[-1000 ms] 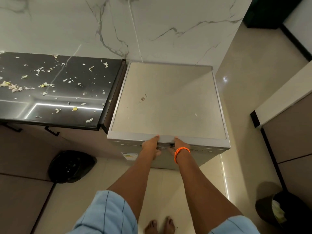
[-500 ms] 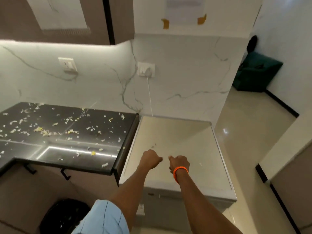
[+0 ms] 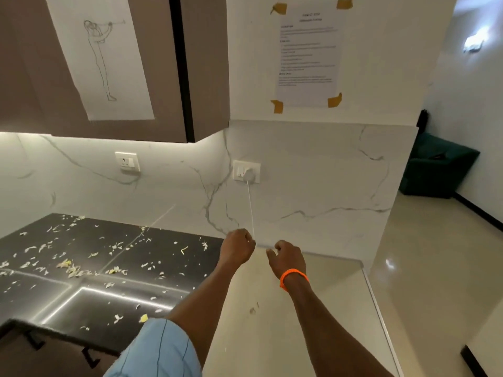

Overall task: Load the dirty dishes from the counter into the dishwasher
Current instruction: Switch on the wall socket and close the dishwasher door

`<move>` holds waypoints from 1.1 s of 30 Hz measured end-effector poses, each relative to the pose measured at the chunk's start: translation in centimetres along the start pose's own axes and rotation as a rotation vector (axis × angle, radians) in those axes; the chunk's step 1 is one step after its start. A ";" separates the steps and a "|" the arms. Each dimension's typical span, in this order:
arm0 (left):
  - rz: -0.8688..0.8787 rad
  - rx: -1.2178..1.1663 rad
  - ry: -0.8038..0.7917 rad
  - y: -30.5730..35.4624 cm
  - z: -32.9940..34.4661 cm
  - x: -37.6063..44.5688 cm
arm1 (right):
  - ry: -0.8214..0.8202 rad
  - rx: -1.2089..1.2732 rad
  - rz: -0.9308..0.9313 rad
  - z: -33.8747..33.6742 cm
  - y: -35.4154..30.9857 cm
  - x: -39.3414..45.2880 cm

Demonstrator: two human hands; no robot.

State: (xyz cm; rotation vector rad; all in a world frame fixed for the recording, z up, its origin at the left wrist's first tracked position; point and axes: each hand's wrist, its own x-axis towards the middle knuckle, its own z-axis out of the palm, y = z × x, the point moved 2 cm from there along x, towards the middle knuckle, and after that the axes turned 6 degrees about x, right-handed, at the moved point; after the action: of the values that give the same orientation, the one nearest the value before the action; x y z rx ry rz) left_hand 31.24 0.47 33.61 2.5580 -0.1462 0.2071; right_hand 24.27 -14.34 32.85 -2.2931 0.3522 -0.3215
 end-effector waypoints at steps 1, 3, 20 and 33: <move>0.006 0.012 0.014 0.4 -0.4 1.4 | 0.001 0.000 -0.018 -0.3 -0.3 1.3; 0.014 0.046 0.030 0.9 -0.8 4.1 | 0.005 0.000 -0.047 -0.9 -0.8 3.7; 0.094 0.499 0.005 1.8 -2.4 19.3 | 0.042 -0.312 -0.393 -2.9 -3.0 15.9; 0.139 0.556 -0.073 0.9 -1.0 26.6 | 0.043 -0.362 -0.403 -1.8 -2.5 19.9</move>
State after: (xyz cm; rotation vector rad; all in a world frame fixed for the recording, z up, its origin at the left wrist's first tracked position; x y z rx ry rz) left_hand 57.08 -1.40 39.66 3.1132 -0.3347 0.2316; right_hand 42.58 -20.89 38.26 -2.7134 -0.0437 -0.5452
